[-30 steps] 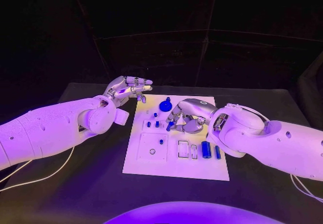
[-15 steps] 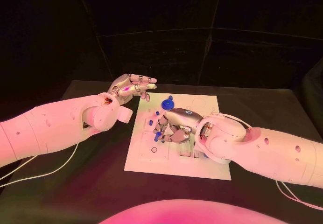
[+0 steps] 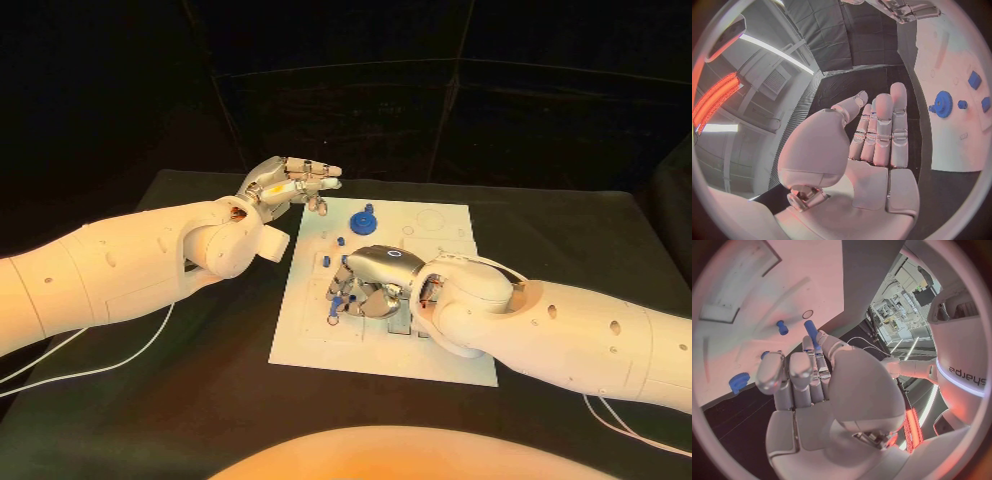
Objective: Assemble the parts on the task board
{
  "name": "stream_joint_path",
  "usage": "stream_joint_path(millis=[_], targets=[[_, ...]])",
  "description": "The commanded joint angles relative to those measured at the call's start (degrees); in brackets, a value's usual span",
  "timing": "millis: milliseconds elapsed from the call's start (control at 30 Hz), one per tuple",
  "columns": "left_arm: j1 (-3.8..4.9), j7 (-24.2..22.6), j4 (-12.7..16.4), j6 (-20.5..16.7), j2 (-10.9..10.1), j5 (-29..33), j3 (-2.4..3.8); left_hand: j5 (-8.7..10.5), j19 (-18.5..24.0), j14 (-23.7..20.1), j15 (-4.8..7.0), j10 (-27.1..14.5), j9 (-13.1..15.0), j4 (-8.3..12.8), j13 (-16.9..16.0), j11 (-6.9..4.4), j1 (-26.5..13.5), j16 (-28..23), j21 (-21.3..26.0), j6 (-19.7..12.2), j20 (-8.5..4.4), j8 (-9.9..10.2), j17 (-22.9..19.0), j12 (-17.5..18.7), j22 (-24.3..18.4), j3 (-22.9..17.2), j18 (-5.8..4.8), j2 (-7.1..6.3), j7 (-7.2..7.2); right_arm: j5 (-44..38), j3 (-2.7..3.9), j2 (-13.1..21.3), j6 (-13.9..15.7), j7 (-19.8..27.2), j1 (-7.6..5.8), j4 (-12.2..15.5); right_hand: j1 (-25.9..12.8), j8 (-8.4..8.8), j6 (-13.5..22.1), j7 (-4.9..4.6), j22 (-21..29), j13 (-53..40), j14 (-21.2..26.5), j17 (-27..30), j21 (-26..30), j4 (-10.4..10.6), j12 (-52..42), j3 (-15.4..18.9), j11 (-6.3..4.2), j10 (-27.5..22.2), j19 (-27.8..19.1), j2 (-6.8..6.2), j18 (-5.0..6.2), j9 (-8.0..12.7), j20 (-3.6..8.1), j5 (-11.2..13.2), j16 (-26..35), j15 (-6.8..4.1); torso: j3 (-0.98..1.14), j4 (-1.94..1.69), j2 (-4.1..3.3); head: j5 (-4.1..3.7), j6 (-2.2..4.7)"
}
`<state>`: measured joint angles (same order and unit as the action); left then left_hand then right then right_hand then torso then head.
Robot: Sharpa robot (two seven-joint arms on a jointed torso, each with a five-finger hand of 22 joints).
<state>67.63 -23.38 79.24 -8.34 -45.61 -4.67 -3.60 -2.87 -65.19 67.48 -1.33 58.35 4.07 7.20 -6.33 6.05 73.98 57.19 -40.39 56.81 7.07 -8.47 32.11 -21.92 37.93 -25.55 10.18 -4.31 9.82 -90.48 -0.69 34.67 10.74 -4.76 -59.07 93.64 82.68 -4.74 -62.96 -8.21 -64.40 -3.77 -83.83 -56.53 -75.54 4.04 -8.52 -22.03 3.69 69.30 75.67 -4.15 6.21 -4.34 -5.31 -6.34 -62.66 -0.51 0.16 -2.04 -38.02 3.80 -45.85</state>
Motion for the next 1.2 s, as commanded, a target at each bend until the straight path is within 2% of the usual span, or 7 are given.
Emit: stream_joint_path(millis=[33, 933, 1100, 1200], targets=[[0.09, -0.2, 0.0, 0.7, 0.1, 0.2, 0.06, 0.03, 0.4, -0.5, 0.14, -0.5, -0.1, 0.1, -0.1, -0.04, 0.2, -0.3, 0.5, -0.1, -0.17, -0.3, -0.2, -0.2, -0.1, 0.3, 0.32, 0.57, 0.25, -2.1, -0.02, -0.3, -2.2, -0.2, 0.02, -0.2, -0.4, -0.34, -0.4, 0.14, 0.0, 0.0, -1.0, -0.1, -0.1, 0.0, 0.4, -0.3, 0.24, 0.3, 0.4, -0.14, -0.82, 0.0, 0.0, -0.2, -0.3, -0.31, -0.03, 0.04, -0.06, -0.01, -0.07], [0.09, -0.2, 0.0, 0.8, 0.1, 0.2, 0.06, 0.03, 0.4, -0.5, 0.14, -0.5, -0.1, 0.1, -0.1, -0.04, 0.2, -0.3, 0.5, -0.1, -0.17, -0.3, -0.2, -0.2, -0.1, 0.3, 0.32, 0.57, 0.25, -5.0, -0.25, -1.8, -4.0, -1.6, 0.68, -1.2, -0.4, -0.3, -0.4, 0.13, 0.2, 0.0, -0.9, 0.0, 0.0, -0.1, 0.5, -0.4, 0.26, 0.3, 0.3, -0.17, -0.78, 0.0, -0.02, -0.3, -0.3, -0.29, -0.05, 0.03, -0.03, 0.17, -0.35], [0.09, -0.2, 0.0, 0.8, 0.0, 0.2, 0.06, 0.03, 0.4, -0.5, 0.14, -0.5, -0.1, 0.1, -0.1, -0.04, 0.2, -0.3, 0.5, -0.1, -0.17, -0.3, -0.2, -0.2, -0.1, 0.3, 0.32, 0.57, 0.25, -6.7, -0.26, -2.2, -4.7, -2.3, 0.78, -1.3, -1.1, 0.15, 0.2, -0.15, 0.8, 0.1, -0.8, 0.2, 0.4, -0.2, 1.4, -0.4, 0.58, -0.4, -0.2, -0.76, -0.67, 0.1, -0.15, -0.2, -0.1, -0.05, -0.03, 0.04, -0.03, 0.19, -0.32], [0.09, -0.1, 0.0, 0.8, 0.0, 0.2, 0.06, 0.03, 0.4, -0.5, 0.14, -0.5, -0.1, 0.1, -0.1, -0.04, 0.2, -0.3, 0.5, -0.1, -0.17, -0.3, -0.2, -0.2, -0.1, 0.3, 0.32, 0.57, 0.25, -7.4, -0.28, -2.4, -5.1, -2.6, 0.84, -1.4, -2.1, 0.84, 1.4, -0.83, 2.3, 0.2, -0.5, 0.9, 1.3, 0.1, 3.1, -0.1, 1.35, -2.9, -1.2, -1.67, -0.41, 0.4, -0.55, -0.5, 0.4, 0.58, -0.04, 0.02, -0.03, 0.16, -0.31]])
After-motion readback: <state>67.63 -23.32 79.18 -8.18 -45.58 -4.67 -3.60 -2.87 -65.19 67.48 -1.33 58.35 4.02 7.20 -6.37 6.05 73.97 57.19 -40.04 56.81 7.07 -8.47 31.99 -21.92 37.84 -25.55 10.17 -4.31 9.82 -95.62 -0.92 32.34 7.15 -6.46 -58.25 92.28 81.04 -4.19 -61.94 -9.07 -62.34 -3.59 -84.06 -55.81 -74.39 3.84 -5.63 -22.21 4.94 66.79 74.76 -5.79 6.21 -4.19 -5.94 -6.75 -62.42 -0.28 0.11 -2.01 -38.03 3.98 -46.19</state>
